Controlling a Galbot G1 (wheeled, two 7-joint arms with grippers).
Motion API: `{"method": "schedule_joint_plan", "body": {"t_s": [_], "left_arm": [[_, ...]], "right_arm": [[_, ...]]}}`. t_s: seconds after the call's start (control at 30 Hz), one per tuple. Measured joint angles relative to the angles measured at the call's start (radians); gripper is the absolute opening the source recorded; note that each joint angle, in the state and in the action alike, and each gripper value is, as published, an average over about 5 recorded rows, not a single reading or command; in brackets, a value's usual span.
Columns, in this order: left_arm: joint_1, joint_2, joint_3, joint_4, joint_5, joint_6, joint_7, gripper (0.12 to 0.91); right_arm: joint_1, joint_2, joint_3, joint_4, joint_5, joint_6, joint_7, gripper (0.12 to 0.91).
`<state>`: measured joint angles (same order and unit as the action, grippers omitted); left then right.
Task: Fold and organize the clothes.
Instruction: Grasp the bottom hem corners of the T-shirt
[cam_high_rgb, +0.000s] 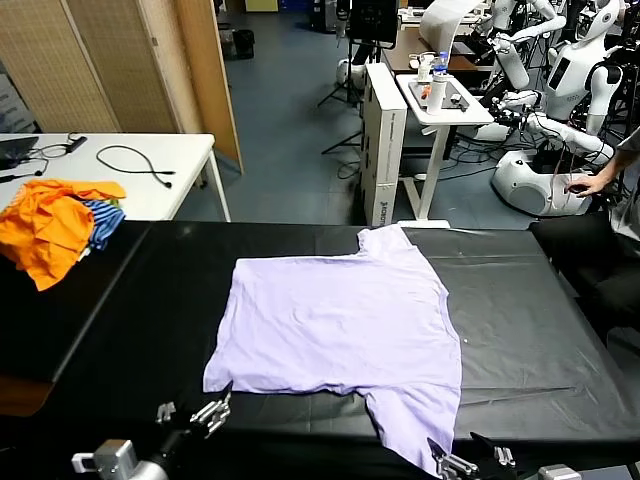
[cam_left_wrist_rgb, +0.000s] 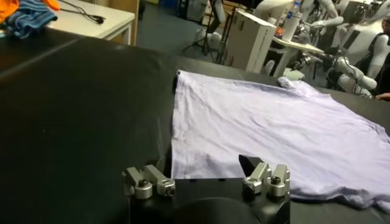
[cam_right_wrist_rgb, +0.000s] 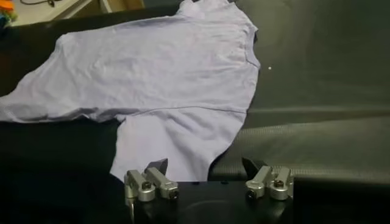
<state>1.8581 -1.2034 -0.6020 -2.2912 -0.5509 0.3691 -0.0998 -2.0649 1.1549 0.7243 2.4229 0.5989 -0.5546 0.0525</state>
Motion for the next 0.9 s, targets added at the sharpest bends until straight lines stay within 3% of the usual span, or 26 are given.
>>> {"method": "schedule_joint_plan", "body": {"t_s": [0.47,0.8,0.9], "left_arm": [[-0.026,-0.015,-0.007,0.052,-0.01,-0.009,0.006,0.905],[-0.039,-0.015,-0.002,0.087,-0.018,-0.018,0.004,0.747],[-0.042,-0.014,-0.003,0.095,-0.024,-0.02,0.004,0.7]], "right_arm": [[0.012,0.014,-0.035,-0.016,-0.007,-0.002,0.001,0.89],[0.027,0.018,-0.058,-0.024,-0.028,0.0,0.002,0.721],[0.033,0.019,-0.062,-0.031,-0.03,0.001,0.003,0.592]]}}
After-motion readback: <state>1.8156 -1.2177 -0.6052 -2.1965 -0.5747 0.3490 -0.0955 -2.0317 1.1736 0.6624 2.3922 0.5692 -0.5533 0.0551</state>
